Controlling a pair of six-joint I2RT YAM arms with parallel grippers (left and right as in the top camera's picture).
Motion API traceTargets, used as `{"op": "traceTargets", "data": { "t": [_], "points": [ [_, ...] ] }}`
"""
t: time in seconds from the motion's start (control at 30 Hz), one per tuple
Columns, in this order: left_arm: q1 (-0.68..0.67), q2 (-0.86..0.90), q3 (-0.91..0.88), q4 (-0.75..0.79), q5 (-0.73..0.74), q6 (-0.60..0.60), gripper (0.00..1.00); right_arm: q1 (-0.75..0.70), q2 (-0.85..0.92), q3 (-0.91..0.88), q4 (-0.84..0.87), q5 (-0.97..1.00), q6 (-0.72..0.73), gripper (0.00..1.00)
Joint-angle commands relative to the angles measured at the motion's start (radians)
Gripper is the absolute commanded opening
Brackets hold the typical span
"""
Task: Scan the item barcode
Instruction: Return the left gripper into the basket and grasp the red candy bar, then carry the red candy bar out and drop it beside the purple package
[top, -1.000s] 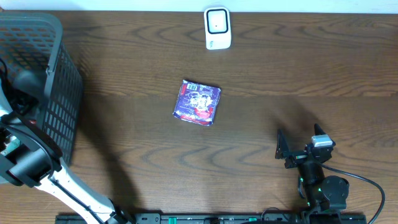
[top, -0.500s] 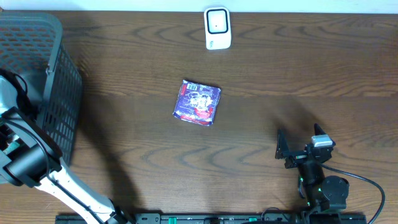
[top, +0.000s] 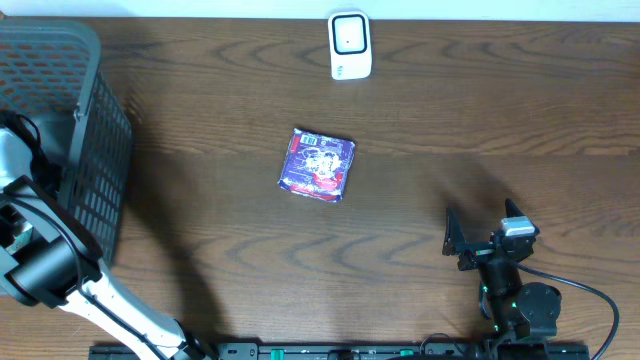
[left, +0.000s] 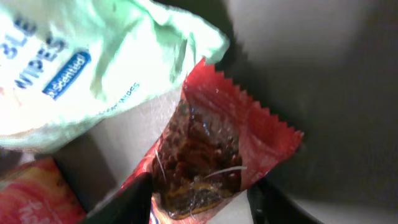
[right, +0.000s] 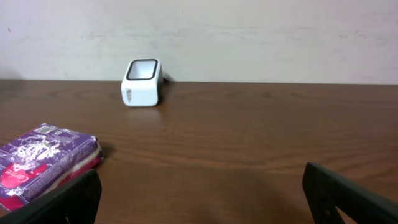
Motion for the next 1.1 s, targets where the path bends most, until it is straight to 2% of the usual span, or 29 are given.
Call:
{"op": "traceTargets", "data": {
  "t": [0.0, 0.2, 0.33, 0.53, 0.67, 0.77, 0.83, 0.9, 1.07],
  "points": [
    [0.005, 0.064, -0.078, -0.022, 0.071, 0.000, 0.08, 0.004, -0.002, -0.002, -0.003, 0.006, 0.010, 0.99],
    [0.003, 0.011, -0.024, -0.110, 0.085, -0.001, 0.07, 0.004, -0.002, -0.002, -0.003, 0.005, 0.010, 0.99],
    [0.004, -0.142, 0.047, -0.097, 0.207, -0.001, 0.07, 0.004, -0.002, -0.002, -0.003, 0.006, 0.010, 0.99],
    [0.004, -0.456, 0.077, 0.099, 0.480, -0.023, 0.07, 0.004, -0.002, -0.002, -0.003, 0.006, 0.010, 0.99],
    [0.003, -0.639, 0.077, 0.214, 0.531, -0.206, 0.07, 0.004, -0.002, -0.002, -0.003, 0.006, 0.010, 0.99],
    [0.002, -0.743, 0.077, 0.300, 0.624, -0.238, 0.07, 0.004, -0.002, -0.002, -0.003, 0.006, 0.010, 0.99],
    [-0.032, -0.812, 0.077, 0.366, 0.715, -0.247, 0.07, 0.004, -0.002, -0.002, -0.003, 0.005, 0.010, 0.99],
    [-0.088, -0.843, 0.077, 0.390, 0.748, -0.270, 0.07, 0.004, -0.002, -0.002, -0.003, 0.006, 0.010, 0.99],
    [-0.398, -0.844, 0.069, 0.366, 0.739, -0.276, 0.08, 0.004, -0.002, -0.002, -0.003, 0.006, 0.010, 0.99]
  ]
}}
